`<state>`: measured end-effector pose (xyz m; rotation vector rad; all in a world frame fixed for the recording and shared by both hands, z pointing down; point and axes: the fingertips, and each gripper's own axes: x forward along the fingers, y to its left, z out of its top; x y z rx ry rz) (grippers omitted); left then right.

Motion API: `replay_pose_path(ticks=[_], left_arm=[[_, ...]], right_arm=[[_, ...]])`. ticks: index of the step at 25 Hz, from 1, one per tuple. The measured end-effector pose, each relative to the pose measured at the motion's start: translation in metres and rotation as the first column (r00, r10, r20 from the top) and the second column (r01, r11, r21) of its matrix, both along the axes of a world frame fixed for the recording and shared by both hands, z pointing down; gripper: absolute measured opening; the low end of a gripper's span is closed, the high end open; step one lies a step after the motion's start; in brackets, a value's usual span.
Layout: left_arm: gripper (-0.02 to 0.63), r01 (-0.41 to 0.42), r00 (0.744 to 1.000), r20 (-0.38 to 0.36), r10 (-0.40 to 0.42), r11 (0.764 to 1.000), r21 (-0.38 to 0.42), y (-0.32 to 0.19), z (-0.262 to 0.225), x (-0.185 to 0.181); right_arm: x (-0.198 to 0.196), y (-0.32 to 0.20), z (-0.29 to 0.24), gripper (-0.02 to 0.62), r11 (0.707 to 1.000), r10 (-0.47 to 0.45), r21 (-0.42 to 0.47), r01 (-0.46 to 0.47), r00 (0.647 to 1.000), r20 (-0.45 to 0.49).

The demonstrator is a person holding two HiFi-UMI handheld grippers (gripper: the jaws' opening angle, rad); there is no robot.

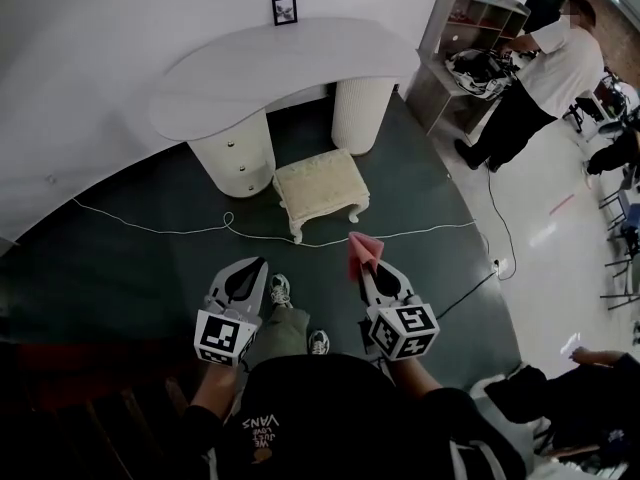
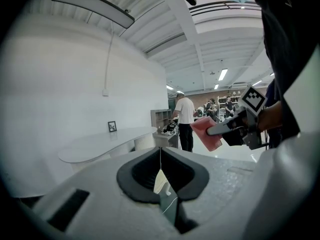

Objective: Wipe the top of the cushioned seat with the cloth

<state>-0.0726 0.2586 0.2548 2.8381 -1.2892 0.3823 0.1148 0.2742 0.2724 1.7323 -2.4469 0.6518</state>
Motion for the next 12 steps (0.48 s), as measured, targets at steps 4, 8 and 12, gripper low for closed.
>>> replay_pose_path(ticks=[4,8,12], left_arm=[[0.018,-0.024,1.0,-0.002,0.024,1.0,-0.004,-0.034,0.0,0.001],[0.019,-0.059,0.998,-0.006,0.059,0.998,-0.002,-0.078,0.001,-0.001],[0.019,-0.104,0.995,0.013,0.104,0.994,0.014,-0.128,-0.003,-0.003]], right_arm=[[-0.001,-0.029,0.0,0.026,1.0,0.02,-0.008,-0.02,1.0,-0.007],[-0.003,-0.068,-0.002,0.026,0.999,0.049,-0.008,-0.049,0.999,-0.02],[-0.009,-0.112,-0.005,0.026,0.997,0.082,-0.006,-0.082,0.996,-0.025]])
